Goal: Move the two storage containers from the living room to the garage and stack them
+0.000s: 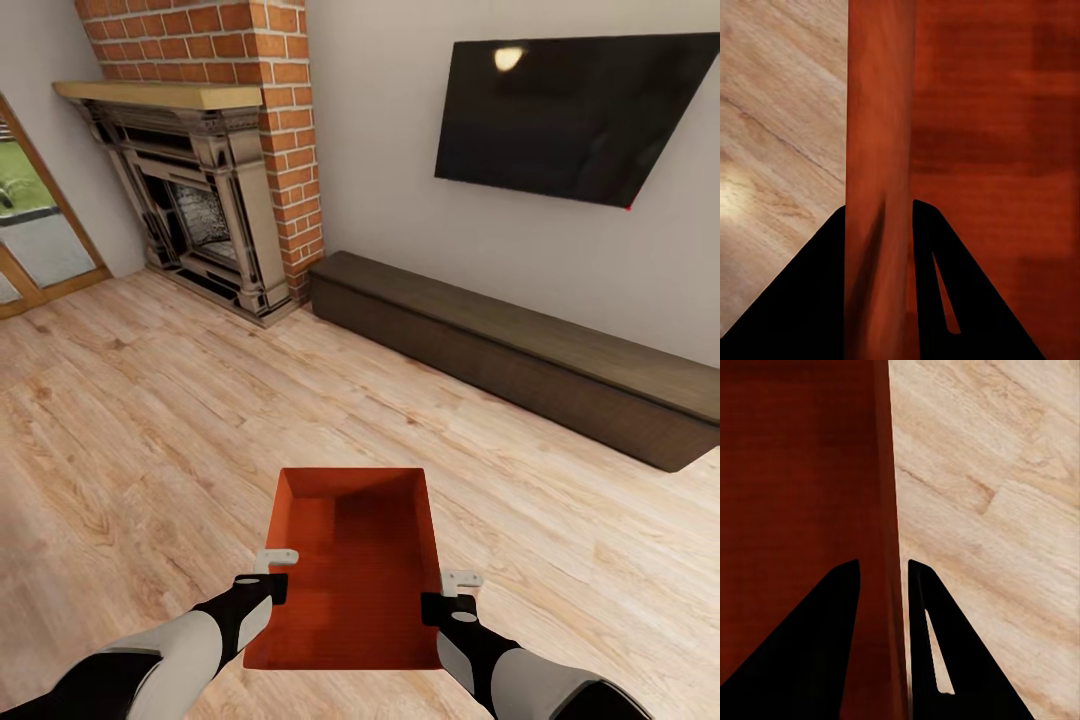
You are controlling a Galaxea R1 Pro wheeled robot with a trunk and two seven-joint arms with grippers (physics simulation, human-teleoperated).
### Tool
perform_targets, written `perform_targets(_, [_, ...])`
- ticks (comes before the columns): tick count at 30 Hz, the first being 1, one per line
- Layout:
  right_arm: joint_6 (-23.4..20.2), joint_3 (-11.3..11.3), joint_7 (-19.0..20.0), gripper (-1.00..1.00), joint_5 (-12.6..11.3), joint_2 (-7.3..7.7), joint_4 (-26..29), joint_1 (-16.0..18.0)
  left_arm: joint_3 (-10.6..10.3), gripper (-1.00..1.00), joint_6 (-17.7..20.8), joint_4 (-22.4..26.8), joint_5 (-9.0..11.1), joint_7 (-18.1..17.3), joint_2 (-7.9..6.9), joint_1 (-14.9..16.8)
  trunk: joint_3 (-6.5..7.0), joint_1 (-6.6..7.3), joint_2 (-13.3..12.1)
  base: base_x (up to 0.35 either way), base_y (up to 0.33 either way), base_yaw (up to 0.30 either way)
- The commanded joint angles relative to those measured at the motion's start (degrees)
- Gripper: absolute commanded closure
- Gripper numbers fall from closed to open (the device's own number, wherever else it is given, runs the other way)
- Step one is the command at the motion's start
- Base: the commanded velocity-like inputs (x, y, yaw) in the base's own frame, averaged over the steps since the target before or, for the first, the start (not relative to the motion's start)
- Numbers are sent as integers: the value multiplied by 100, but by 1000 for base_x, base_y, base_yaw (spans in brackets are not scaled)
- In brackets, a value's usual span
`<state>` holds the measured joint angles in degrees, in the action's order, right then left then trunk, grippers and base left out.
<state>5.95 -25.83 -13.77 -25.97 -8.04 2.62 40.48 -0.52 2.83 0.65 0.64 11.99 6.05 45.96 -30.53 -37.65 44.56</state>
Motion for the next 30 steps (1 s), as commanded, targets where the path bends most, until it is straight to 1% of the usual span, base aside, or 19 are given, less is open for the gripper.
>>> perform_targets(1, [196, -274, -19, 100, -4, 22, 2, 4, -27, 100, 34, -21, 59, 225, -16, 2, 14, 22, -37, 0, 0, 0])
perform_targets(25, [203, -283, -12, 100, -4, 22, 2, 4, -27, 100, 28, -21, 60, 224, -16, 1, 444, 549, -1000, 0, 0, 0])
perform_targets(30, [205, -291, -12, 100, 4, 22, 2, 4, -27, 100, 18, -21, 60, 225, -16, 1, 444, 549, -1000, 0, 0, 0])
